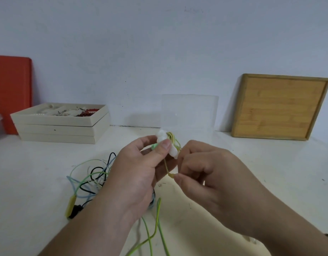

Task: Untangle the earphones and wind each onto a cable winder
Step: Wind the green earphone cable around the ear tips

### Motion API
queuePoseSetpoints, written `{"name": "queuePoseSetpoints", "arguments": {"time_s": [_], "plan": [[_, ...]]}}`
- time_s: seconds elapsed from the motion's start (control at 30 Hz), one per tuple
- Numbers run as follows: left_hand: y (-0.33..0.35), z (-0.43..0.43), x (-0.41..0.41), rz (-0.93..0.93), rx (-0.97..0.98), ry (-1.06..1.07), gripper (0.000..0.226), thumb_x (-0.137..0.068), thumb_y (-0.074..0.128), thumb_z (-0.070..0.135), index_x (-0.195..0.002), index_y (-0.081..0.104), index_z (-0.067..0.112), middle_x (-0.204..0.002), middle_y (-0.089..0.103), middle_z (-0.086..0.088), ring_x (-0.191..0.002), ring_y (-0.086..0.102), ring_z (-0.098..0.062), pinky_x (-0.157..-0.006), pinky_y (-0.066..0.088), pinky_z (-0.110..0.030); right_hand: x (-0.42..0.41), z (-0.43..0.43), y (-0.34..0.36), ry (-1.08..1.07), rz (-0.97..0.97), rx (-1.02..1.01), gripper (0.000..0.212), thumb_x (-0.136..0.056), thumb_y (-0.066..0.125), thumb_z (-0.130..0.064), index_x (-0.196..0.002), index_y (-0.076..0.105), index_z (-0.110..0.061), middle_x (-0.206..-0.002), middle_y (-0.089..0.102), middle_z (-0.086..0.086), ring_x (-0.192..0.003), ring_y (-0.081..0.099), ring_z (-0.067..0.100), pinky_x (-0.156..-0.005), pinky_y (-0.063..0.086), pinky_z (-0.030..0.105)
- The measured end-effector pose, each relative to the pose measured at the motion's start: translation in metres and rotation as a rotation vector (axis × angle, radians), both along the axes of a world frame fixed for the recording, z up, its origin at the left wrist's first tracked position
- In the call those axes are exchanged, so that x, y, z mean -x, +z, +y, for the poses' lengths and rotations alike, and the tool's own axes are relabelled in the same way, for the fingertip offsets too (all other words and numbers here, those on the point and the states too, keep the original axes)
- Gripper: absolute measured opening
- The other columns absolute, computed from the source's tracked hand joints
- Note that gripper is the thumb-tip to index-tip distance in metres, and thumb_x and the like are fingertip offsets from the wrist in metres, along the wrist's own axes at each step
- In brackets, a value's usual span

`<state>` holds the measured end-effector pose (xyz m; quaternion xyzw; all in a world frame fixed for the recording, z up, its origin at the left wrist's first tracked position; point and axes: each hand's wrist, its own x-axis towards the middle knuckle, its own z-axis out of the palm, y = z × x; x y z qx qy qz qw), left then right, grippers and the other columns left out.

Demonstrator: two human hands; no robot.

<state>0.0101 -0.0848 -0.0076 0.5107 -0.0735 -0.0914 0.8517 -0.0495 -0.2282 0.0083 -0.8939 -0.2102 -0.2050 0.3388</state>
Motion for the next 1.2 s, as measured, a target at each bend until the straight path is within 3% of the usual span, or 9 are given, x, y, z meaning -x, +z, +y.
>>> {"name": "queuePoseSetpoints", "arguments": {"time_s": [0.2, 0.3, 0.37, 0.53, 0.6, 0.7, 0.87, 1.03, 1.2], "plan": [[-0.002, 0.002, -0.001, -0.077, -0.06, 0.073, 0.067, -0.075, 0.075, 0.008, -0.131, 0.056, 0.039, -0.099, 0.071, -0.013, -0.074, 0.075, -0.018, -0.064, 0.058, -0.024, 0.001, 0.001, 0.001, 0.004, -0.01, 0.03, 0.03, -0.085, 0.066, -0.021, -0.059, 0.052, -0.023, -0.081, 0.058, -0.007, -0.066, 0.057, 0.017, -0.057, 0.04, 0.017], [-0.002, 0.002, -0.003, -0.153, -0.098, 0.008, 0.037, -0.068, 0.074, 0.018, -0.105, 0.072, 0.024, -0.085, 0.066, -0.009, -0.068, 0.068, -0.013, -0.063, 0.056, -0.023, 0.002, 0.003, 0.004, -0.002, 0.002, -0.062, 0.028, -0.083, 0.064, -0.016, -0.058, 0.053, -0.021, -0.08, 0.064, -0.006, -0.069, 0.063, 0.017, -0.058, 0.042, 0.015], [-0.005, 0.003, -0.004, -0.185, -0.145, -0.037, 0.024, -0.067, 0.074, 0.028, -0.089, 0.07, 0.02, -0.075, 0.066, -0.003, -0.066, 0.065, -0.013, -0.065, 0.056, -0.025, 0.002, 0.001, 0.007, -0.001, 0.063, -0.243, 0.033, -0.085, 0.062, -0.009, -0.054, 0.052, -0.02, -0.082, 0.07, -0.004, -0.065, 0.067, 0.016, -0.057, 0.048, 0.019], [-0.007, 0.002, -0.002, -0.274, -0.35, -0.052, 0.04, -0.067, 0.065, 0.058, -0.084, 0.065, 0.021, -0.069, 0.055, 0.002, -0.063, 0.051, -0.013, -0.063, 0.048, -0.029, 0.001, -0.002, 0.012, 0.073, 0.252, -0.651, 0.039, -0.087, 0.054, -0.003, -0.051, 0.053, -0.019, -0.086, 0.077, 0.008, -0.073, 0.075, 0.026, -0.066, 0.058, 0.029], [-0.006, 0.0, 0.0, -0.204, -0.295, -0.083, 0.051, -0.066, 0.061, 0.063, -0.091, 0.066, 0.018, -0.068, 0.053, -0.001, -0.063, 0.048, -0.014, -0.061, 0.047, -0.028, -0.001, -0.004, 0.012, 0.067, 0.281, -0.757, 0.044, -0.09, 0.051, 0.0, -0.051, 0.051, -0.018, -0.086, 0.076, 0.012, -0.077, 0.075, 0.03, -0.069, 0.06, 0.032], [-0.002, -0.001, 0.0, -0.067, -0.149, -0.089, 0.061, -0.076, 0.052, 0.064, -0.099, 0.069, 0.011, -0.074, 0.059, -0.009, -0.062, 0.052, -0.017, -0.057, 0.048, -0.028, -0.004, -0.008, 0.012, 0.072, 0.306, -0.878, 0.026, -0.084, 0.049, -0.004, -0.058, 0.047, -0.009, -0.086, 0.075, 0.018, -0.079, 0.074, 0.036, -0.068, 0.059, 0.035], [-0.001, -0.003, 0.001, -0.034, -0.066, -0.061, 0.036, -0.103, 0.044, 0.031, -0.103, 0.067, 0.002, -0.079, 0.059, -0.012, -0.064, 0.051, -0.022, -0.054, 0.047, -0.03, -0.005, -0.01, 0.013, 0.035, 0.318, -0.926, 0.032, -0.091, 0.047, 0.003, -0.061, 0.042, -0.005, -0.085, 0.074, 0.021, -0.073, 0.073, 0.033, -0.062, 0.057, 0.031], [-0.004, -0.004, 0.001, -0.097, -0.105, -0.058, 0.03, -0.097, 0.053, 0.029, -0.101, 0.068, 0.003, -0.081, 0.059, -0.011, -0.066, 0.053, -0.021, -0.057, 0.049, -0.029, -0.006, -0.011, 0.013, 0.02, 0.306, -0.954, 0.033, -0.093, 0.045, 0.004, -0.061, 0.041, -0.006, -0.085, 0.074, 0.023, -0.07, 0.072, 0.031, -0.06, 0.057, 0.03], [-0.006, -0.005, 0.001, -0.149, -0.116, -0.02, 0.04, -0.074, 0.065, 0.04, -0.099, 0.069, 0.009, -0.078, 0.067, -0.003, -0.068, 0.06, -0.018, -0.062, 0.053, -0.027, -0.003, -0.01, 0.011, 0.12, 0.307, -0.846, 0.024, -0.079, 0.05, -0.007, -0.055, 0.049, -0.01, -0.081, 0.073, 0.022, -0.07, 0.072, 0.036, -0.063, 0.057, 0.032]]}}
